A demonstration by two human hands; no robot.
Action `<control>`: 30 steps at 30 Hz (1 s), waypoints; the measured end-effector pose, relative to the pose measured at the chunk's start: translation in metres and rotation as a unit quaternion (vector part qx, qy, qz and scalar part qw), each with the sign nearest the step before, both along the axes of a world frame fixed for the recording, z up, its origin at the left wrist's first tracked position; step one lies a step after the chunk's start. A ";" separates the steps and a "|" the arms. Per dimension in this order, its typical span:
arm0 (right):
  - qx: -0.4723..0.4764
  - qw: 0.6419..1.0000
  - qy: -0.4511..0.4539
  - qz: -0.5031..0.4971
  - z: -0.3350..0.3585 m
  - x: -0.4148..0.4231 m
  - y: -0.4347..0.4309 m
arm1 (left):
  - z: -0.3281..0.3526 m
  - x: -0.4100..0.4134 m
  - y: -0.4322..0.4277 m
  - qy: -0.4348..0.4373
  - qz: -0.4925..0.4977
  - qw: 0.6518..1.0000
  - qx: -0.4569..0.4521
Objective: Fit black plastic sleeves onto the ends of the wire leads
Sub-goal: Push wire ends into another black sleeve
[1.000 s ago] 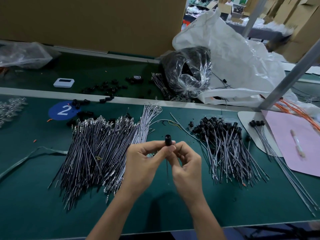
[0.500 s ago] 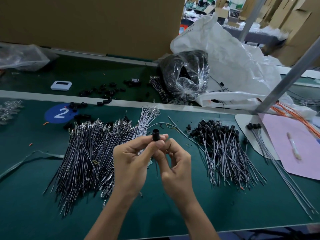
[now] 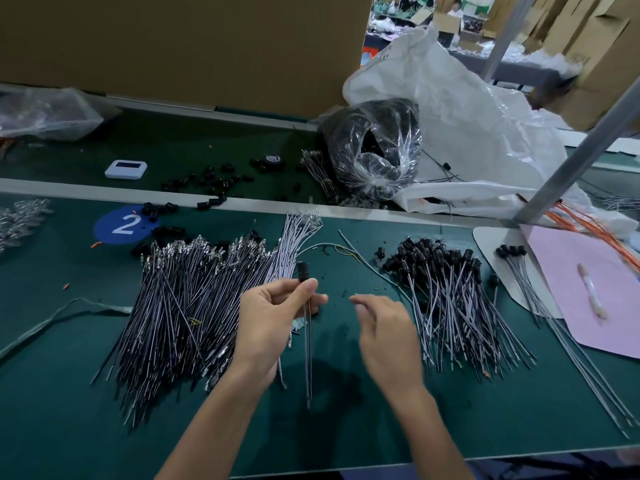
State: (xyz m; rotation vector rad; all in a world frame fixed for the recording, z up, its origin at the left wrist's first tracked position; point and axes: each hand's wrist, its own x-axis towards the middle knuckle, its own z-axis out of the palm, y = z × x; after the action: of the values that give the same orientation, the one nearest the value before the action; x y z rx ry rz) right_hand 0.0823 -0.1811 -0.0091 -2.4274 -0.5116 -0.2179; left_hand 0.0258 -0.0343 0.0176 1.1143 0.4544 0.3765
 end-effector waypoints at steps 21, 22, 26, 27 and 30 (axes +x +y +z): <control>0.324 0.936 0.125 0.058 0.037 0.024 -0.011 | 0.000 -0.002 -0.001 -0.056 -0.034 0.995 0.070; 0.360 0.919 0.132 0.094 0.046 0.021 -0.008 | 0.000 -0.003 -0.001 -0.057 -0.039 0.995 0.075; 0.392 0.889 0.141 0.190 0.072 0.013 0.005 | 0.004 -0.005 -0.002 -0.081 -0.050 0.992 0.088; 0.374 0.896 0.137 0.196 0.074 0.012 0.008 | 0.005 -0.006 -0.002 -0.087 -0.050 0.991 0.090; 0.323 0.920 0.121 0.185 0.072 0.010 0.015 | 0.007 -0.007 -0.002 -0.103 -0.057 0.988 0.103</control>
State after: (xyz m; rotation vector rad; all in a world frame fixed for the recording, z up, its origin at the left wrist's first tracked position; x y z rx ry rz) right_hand 0.0922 -0.1659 0.0629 -1.6495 -0.6500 0.0730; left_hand 0.0185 -0.0366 0.0243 1.2804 0.1704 0.4413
